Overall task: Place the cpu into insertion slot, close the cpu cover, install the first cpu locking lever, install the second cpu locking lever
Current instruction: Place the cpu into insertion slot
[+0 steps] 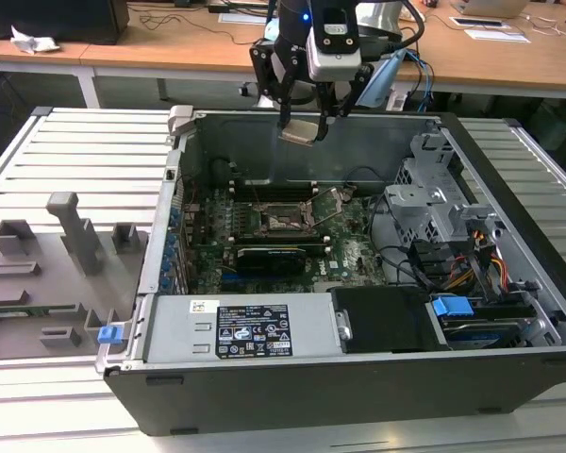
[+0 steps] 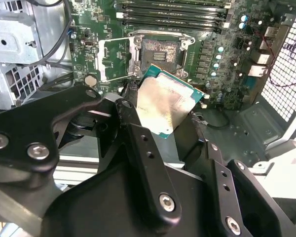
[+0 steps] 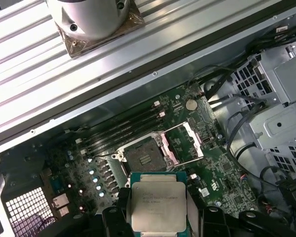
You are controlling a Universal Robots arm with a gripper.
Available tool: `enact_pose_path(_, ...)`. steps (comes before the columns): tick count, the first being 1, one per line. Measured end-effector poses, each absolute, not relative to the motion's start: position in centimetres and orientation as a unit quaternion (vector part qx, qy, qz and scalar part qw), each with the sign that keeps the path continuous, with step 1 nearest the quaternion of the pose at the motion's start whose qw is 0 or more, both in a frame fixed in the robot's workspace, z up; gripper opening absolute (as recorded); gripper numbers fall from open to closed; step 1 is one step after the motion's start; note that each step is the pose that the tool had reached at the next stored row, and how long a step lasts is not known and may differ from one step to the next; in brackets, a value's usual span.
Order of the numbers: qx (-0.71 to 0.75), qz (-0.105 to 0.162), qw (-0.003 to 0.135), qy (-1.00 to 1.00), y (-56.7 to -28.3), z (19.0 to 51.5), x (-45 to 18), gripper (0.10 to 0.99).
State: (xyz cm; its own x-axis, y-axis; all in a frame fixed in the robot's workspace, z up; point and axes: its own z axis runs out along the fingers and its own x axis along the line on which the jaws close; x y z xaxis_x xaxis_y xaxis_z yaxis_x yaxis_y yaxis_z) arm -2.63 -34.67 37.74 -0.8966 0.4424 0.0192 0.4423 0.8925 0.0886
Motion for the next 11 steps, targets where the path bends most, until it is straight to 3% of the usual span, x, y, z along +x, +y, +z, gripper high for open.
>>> enact_pose_path(11, 0.263, 0.045, 0.002, 0.964, -34.67, 37.74, -2.63, 0.537)
